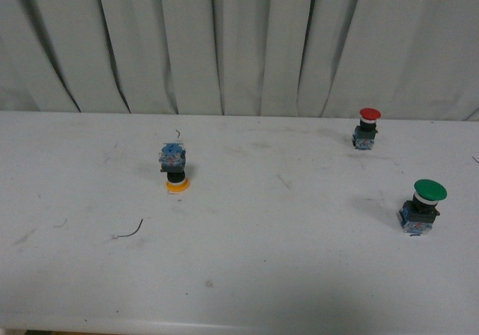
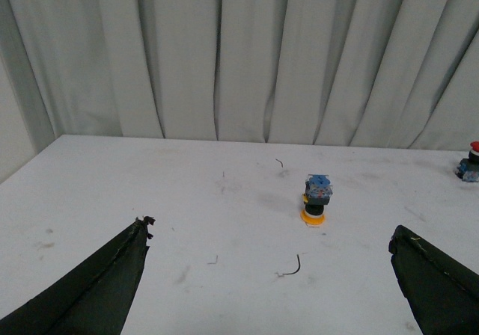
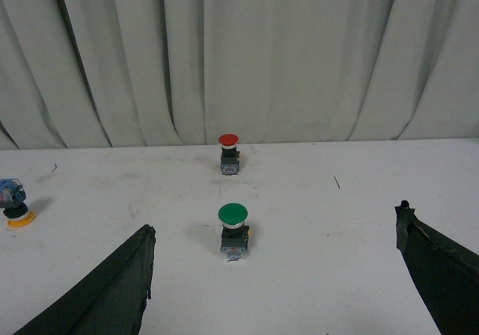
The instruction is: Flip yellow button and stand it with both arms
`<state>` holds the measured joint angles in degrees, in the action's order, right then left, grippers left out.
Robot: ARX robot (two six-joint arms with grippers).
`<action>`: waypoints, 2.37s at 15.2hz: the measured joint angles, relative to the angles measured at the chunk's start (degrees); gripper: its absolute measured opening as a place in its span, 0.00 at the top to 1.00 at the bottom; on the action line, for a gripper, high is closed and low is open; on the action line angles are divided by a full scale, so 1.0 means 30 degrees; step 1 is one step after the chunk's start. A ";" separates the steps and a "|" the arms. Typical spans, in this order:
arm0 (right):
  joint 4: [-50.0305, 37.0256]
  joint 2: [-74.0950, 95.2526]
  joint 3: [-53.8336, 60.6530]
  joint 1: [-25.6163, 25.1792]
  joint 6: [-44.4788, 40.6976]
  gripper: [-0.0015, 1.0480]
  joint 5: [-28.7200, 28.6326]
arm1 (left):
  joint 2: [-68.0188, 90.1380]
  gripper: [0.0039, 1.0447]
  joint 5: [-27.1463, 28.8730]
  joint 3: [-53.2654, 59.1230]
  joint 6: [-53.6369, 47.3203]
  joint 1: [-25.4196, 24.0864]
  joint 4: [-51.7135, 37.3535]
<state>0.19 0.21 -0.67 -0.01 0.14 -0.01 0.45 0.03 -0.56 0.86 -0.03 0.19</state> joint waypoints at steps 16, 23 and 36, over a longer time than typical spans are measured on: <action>0.0000 0.0000 0.0000 0.0000 0.0000 0.06 0.0007 | 0.0000 0.06 0.0000 0.0000 -0.0007 0.0000 0.0007; 0.0007 0.0000 0.0000 0.0000 0.0000 0.06 0.0000 | 0.0000 0.06 0.0000 0.0000 -0.0007 0.0000 0.0000; 0.0000 0.0000 0.0000 0.0000 0.0000 0.06 0.0000 | 2.3598 0.06 0.1486 -1.1322 0.2863 0.3359 -0.7774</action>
<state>0.19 0.21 -0.67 -0.01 0.14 -0.01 71.24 4.49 -34.52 9.45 10.04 -23.14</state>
